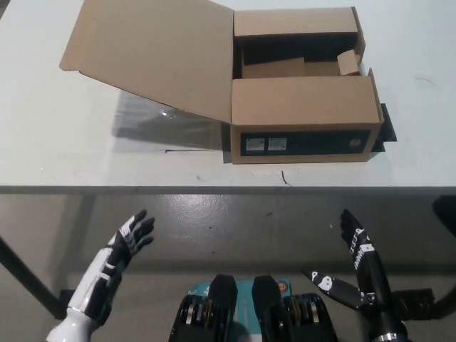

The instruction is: A small storge box is placed at the center of the table and the robot uses its left hand to push the lid and close it

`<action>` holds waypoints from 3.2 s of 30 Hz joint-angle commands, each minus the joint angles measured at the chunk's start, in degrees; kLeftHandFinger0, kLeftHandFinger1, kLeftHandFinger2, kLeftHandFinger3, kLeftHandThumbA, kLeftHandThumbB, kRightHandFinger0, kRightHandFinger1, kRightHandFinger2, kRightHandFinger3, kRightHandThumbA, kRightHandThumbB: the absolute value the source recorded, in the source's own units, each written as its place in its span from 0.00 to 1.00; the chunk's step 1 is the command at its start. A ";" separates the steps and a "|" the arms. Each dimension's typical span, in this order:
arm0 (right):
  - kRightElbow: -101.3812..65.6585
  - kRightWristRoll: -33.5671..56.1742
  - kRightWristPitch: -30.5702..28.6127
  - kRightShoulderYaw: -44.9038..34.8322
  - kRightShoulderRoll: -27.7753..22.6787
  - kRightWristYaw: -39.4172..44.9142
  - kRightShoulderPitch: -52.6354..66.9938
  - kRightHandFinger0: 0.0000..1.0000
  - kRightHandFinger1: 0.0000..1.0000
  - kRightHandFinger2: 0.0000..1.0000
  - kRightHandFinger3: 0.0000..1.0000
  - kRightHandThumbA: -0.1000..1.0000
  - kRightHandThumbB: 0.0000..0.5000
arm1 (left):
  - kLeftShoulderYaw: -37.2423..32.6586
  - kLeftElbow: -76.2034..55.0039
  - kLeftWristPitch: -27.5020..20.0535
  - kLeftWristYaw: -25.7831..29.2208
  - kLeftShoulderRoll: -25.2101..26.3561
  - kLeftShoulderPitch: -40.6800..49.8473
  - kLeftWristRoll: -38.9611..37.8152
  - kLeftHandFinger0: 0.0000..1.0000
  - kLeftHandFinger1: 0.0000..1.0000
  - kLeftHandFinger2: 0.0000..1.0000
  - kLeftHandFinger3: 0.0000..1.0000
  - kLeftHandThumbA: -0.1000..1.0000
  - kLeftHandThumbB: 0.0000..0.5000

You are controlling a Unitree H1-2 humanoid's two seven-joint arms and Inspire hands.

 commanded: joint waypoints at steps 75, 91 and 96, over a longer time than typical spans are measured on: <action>-0.97 -0.75 -4.63 1.05 -0.81 -3.96 -1.22 1.00 1.00 1.00 1.00 1.00 0.71 | 20.26 38.35 28.49 -2.33 -9.28 -45.67 -39.13 1.00 1.00 1.00 1.00 1.00 0.71; -0.79 -0.69 -4.63 1.45 -0.87 -3.91 -1.80 1.00 1.00 1.00 1.00 1.00 0.69 | 5.45 42.29 20.51 -2.75 -6.12 -56.45 -18.30 1.00 1.00 1.00 1.00 1.00 0.74; -0.57 -0.48 -4.63 1.48 -0.97 -3.49 -1.90 1.00 1.00 1.00 1.00 1.00 0.71 | -4.17 40.70 17.16 -2.67 -4.56 -58.12 -7.91 1.00 1.00 1.00 1.00 1.00 0.76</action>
